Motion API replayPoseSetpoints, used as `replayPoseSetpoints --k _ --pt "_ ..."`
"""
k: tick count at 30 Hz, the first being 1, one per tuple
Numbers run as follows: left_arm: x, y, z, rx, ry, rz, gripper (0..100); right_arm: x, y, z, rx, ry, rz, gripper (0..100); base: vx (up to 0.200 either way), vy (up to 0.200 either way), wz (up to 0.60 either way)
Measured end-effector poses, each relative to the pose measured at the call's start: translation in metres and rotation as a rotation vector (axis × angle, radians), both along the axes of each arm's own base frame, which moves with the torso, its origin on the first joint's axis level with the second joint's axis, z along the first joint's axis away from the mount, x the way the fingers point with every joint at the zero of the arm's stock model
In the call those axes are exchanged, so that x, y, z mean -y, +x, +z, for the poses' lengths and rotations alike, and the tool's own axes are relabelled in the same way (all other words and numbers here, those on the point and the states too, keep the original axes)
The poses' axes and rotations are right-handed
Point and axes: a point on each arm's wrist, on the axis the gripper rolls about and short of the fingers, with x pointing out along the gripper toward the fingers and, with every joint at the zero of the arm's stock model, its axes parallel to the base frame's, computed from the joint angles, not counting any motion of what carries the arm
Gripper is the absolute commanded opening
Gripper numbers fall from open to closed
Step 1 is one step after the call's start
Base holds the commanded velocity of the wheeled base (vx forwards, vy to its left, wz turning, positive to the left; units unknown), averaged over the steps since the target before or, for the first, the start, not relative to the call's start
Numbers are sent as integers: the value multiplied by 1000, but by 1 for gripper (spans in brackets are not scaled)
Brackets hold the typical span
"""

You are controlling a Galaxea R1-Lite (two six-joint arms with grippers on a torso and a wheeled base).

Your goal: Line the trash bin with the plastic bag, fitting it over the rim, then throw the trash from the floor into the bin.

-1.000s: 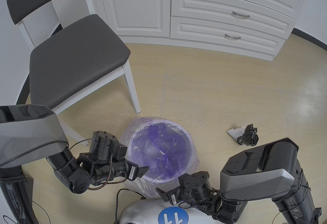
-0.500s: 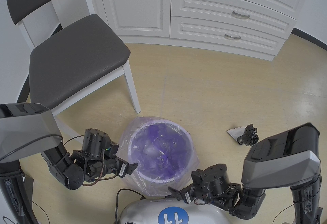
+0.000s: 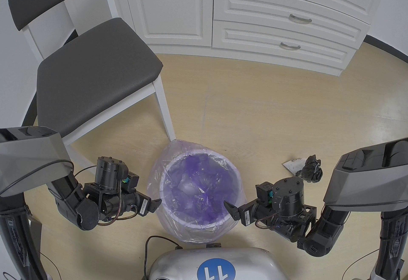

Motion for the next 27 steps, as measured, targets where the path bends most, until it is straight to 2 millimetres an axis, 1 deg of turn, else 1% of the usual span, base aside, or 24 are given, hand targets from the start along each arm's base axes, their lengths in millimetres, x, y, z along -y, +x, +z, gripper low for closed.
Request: replayPoseSetpoints --k 8,13,18,22,27 --pt "-4 7 -9 -18 7 19 100 6 11 13 46 30 -46 100 0 0 0" --pt "-6 12 -17 -31 5 29 100 8 21 18 73 48 -74 100 0 0 0" --pt "-6 20 -27 -38 -4 38 100 10 30 17 86 53 -106 100 0 0 0" --pt "-6 29 -34 0 -37 60 100 12 37 15 91 54 -125 100 0 0 0" --pt "-8 31 -39 5 -53 76 100 20 49 14 98 57 -162 100 0 0 0"
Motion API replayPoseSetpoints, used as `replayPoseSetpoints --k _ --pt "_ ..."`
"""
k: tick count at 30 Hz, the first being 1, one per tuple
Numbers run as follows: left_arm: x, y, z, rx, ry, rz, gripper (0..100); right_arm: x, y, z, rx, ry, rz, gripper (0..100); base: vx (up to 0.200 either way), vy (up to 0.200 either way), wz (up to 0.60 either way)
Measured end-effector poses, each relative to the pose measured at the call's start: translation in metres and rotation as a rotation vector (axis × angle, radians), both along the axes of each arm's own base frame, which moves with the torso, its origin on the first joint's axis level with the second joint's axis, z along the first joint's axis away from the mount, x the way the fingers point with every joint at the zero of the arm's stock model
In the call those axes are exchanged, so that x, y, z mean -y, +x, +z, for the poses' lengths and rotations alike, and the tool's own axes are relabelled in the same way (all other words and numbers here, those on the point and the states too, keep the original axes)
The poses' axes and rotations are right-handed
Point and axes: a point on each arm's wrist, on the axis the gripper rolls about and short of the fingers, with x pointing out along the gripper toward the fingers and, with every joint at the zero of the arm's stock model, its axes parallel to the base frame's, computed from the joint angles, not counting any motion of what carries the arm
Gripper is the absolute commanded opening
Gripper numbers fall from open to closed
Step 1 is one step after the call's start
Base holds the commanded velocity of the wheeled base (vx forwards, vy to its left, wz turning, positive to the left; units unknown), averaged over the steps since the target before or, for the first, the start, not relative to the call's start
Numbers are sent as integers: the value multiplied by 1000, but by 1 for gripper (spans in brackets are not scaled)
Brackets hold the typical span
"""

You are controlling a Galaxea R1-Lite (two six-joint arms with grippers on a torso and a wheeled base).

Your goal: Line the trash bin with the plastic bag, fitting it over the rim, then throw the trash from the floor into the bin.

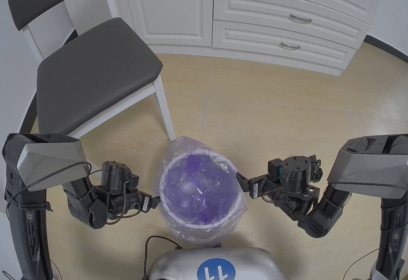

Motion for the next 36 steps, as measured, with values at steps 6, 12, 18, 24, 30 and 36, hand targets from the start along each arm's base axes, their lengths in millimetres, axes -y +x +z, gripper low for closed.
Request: replayPoseSetpoints --k 6,12,18,24,30,36 --pt "-3 -8 10 -8 -32 -35 100 12 13 -3 6 -9 -43 100 0 0 0" --pt "-10 -17 28 8 -63 -59 100 23 26 -16 -40 -42 -79 100 0 0 0" --pt "-17 -18 38 32 -72 -47 100 23 35 -33 -118 -35 -96 100 0 0 0" --pt "-21 -17 43 50 -76 -34 100 19 40 -46 -175 19 -66 100 0 0 0" --pt "-24 -12 46 67 -83 -21 100 15 43 -56 -254 82 -16 100 0 0 0" --pt "-26 -4 44 72 -87 -9 100 13 49 -68 -314 111 5 100 0 0 0"
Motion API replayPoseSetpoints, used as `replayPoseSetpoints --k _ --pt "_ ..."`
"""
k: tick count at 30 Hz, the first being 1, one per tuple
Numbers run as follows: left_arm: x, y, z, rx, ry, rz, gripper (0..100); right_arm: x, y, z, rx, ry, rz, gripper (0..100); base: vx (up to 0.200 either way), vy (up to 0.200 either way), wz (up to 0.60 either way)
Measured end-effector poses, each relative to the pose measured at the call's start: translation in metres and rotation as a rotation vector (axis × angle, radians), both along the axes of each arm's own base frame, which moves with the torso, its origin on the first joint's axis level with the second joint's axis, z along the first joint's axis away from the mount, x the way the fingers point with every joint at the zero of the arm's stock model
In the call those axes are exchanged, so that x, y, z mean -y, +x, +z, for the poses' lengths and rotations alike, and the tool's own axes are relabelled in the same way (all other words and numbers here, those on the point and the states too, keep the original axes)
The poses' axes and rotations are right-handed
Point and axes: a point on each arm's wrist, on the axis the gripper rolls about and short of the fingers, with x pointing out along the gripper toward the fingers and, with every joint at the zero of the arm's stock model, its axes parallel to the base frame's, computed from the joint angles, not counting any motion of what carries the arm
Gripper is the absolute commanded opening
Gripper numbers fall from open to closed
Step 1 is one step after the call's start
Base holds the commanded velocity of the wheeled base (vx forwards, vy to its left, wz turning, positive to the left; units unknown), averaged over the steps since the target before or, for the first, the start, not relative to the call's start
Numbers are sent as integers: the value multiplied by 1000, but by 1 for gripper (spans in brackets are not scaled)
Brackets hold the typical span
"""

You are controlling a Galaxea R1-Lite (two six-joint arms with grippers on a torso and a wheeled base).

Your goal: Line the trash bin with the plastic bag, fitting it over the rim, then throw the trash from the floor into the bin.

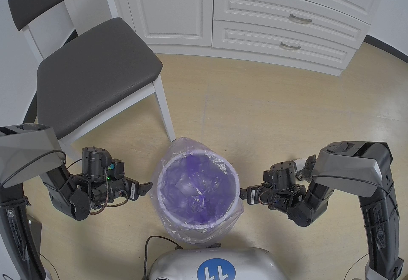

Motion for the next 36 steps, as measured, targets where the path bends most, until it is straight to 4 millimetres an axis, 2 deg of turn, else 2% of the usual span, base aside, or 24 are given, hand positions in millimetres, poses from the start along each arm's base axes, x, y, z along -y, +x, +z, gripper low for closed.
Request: replayPoseSetpoints --k 9,16,23,29,36 --pt "-1 16 -11 -13 -45 53 100 2 7 -19 -82 -32 -22 100 0 0 0" --pt "2 28 -23 -24 -60 87 100 2 9 -21 -77 -44 -39 100 0 0 0" --pt "14 52 -45 -32 -60 105 100 2 6 -23 -76 -69 -40 100 0 0 0" --pt "22 70 -63 -130 -22 119 100 3 4 -24 -76 -96 -34 100 0 0 0" --pt "24 75 -70 -140 -23 126 100 3 2 -21 -72 -103 -36 100 0 0 0"
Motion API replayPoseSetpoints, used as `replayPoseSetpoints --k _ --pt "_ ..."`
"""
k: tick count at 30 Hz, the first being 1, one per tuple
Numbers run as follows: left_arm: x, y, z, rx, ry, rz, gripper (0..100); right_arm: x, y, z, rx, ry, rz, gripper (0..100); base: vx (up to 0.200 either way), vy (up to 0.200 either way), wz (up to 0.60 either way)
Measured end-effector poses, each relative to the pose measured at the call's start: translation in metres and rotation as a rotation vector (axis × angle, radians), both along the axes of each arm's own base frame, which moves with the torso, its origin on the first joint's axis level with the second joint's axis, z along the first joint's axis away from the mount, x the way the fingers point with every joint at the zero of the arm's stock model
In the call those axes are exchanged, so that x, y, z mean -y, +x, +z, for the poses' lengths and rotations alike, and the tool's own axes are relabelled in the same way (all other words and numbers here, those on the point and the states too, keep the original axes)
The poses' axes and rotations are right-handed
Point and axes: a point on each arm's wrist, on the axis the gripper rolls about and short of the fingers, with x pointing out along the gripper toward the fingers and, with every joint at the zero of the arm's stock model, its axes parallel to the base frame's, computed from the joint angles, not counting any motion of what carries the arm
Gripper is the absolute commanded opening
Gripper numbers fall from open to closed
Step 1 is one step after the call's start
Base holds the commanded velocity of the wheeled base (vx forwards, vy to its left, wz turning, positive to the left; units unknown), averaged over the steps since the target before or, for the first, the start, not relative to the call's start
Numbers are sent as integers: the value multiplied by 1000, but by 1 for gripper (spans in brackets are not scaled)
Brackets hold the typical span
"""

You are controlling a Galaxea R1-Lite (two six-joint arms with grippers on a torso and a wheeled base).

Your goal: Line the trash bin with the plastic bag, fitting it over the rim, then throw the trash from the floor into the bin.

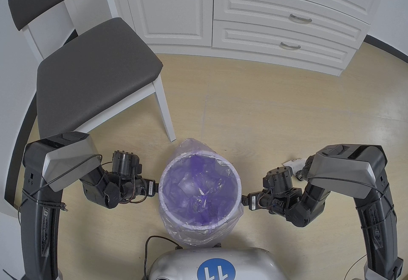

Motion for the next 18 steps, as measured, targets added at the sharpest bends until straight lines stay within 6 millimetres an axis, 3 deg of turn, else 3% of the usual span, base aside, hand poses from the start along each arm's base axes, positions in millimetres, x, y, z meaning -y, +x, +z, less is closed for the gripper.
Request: replayPoseSetpoints --k 12,18 --pt "-14 -36 17 -44 17 5 100 4 -11 17 21 -51 31 100 0 0 0" --pt "-29 -61 24 -45 120 -137 100 2 -19 17 17 -90 51 100 0 0 0"
